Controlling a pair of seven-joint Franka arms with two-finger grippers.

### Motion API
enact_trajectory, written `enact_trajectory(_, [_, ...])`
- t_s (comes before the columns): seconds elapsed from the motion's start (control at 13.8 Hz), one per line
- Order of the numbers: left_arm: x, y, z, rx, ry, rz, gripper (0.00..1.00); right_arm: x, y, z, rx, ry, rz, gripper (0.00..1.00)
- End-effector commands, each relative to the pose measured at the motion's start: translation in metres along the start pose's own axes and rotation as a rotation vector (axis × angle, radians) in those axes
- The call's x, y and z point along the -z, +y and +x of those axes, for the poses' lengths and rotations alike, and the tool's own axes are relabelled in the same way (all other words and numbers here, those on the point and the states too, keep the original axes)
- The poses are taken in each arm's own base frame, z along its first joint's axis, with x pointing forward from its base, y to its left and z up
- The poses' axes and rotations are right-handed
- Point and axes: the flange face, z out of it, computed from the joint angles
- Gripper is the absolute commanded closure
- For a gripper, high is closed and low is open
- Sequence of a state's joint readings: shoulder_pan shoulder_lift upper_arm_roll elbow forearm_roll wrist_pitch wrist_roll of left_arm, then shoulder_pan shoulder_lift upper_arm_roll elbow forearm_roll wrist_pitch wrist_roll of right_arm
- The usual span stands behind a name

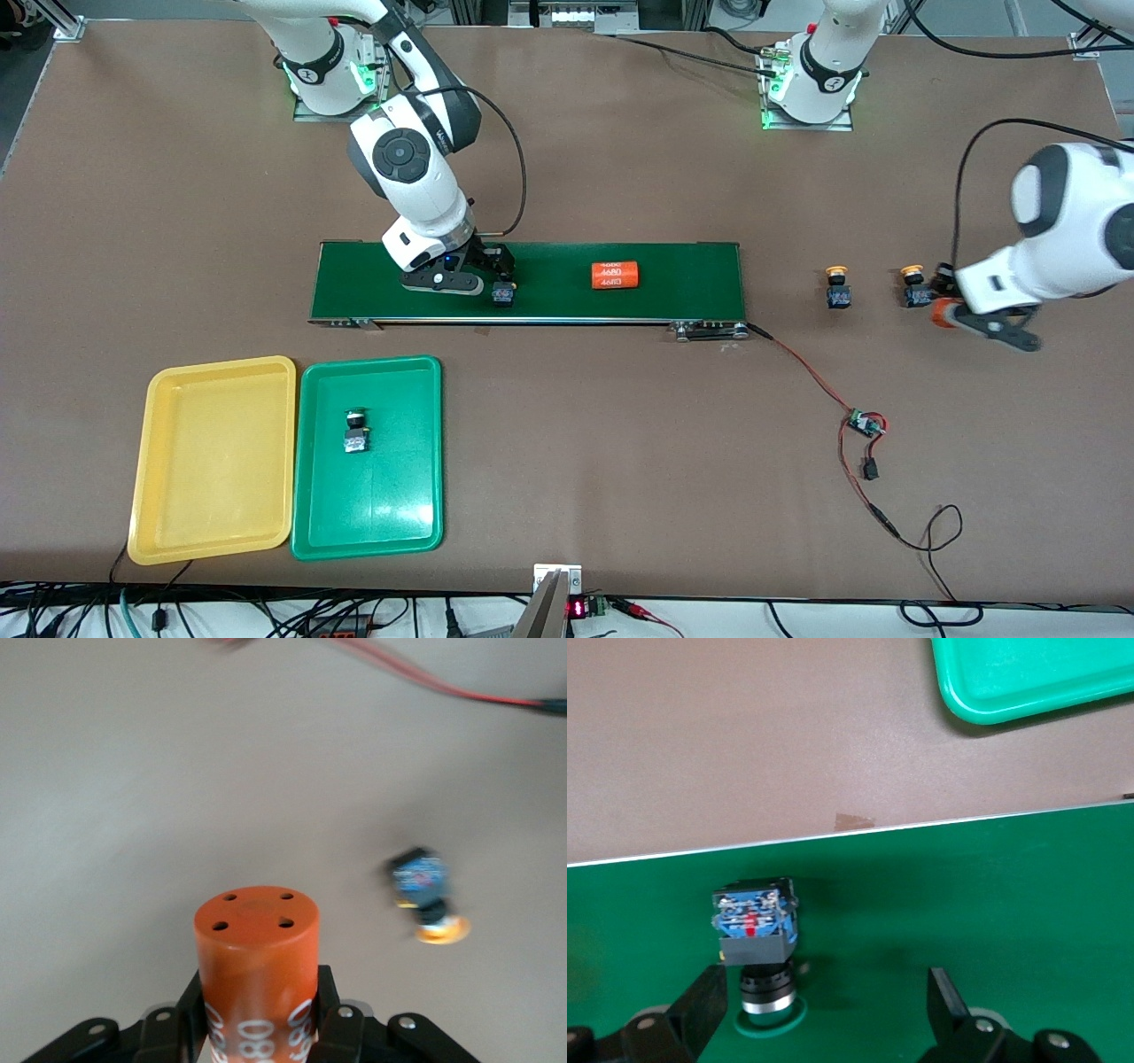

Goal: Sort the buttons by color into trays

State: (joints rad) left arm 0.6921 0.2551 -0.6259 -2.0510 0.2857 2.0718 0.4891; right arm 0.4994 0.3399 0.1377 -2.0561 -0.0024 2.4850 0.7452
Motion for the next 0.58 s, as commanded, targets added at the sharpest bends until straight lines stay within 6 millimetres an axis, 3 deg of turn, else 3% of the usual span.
enact_trajectory(0.0, [-0.001,0.046,0.02,-0.295,-0.019,-0.012,1.0,-0.017,-0.01,-0.01,0.006,0.01,0.002,0.0])
enact_trajectory(0.22, [0.008,0.127,0.057,-0.658,-0.021,0.009,1.0,-0.036,-0.014,-0.017,0.018,0.025,-0.029,0.02])
enact_trajectory(0.43, [0.015,0.216,0.088,-0.863,-0.027,0.054,1.0,-0.047,-0.01,-0.015,0.069,0.049,-0.07,0.4])
enact_trajectory(0.51, [0.017,0.243,0.097,-0.917,-0.014,0.075,1.0,-0.046,-0.009,-0.014,0.07,0.052,-0.071,0.6])
